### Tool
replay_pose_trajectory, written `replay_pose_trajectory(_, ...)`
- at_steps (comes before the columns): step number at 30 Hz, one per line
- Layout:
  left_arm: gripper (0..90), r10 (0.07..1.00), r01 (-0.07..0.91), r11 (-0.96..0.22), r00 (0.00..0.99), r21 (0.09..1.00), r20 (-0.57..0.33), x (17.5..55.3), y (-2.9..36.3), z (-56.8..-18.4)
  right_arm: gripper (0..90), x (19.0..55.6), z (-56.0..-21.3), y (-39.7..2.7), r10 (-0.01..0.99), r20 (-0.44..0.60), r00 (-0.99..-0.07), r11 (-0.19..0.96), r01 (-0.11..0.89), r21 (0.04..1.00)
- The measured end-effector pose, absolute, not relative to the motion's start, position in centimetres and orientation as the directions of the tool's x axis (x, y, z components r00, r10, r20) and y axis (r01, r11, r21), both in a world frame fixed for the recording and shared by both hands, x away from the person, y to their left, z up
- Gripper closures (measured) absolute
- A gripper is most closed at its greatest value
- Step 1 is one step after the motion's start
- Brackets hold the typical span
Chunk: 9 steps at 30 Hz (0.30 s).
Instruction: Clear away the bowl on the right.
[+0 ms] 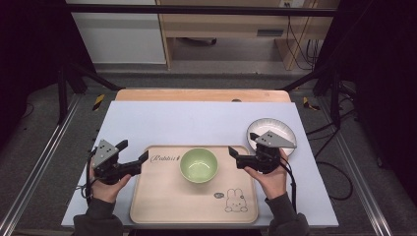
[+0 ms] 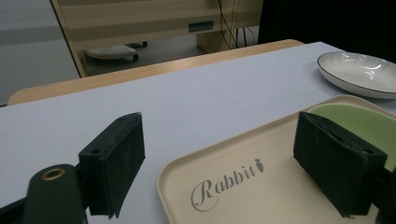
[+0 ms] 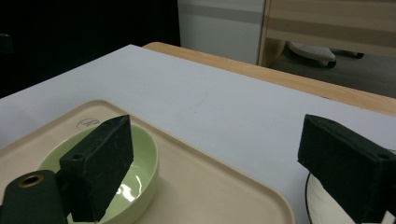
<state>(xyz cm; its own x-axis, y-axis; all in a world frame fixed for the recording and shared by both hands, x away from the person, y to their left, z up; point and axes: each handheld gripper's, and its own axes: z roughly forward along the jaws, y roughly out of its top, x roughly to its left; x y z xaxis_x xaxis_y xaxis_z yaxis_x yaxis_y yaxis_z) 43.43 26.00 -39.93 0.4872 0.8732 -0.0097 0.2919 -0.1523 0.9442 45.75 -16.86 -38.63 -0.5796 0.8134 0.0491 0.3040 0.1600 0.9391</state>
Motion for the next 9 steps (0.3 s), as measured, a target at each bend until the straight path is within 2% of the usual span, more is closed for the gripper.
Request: replay_pose_trajectory(9,16.3,0.875,0.293,-0.149,0.483,0.944,-0.012,43.52,26.18,-40.0,10.9,45.74,-38.87,-17.39,0.82,0.049,-0.571,0.161,0.312,0.936)
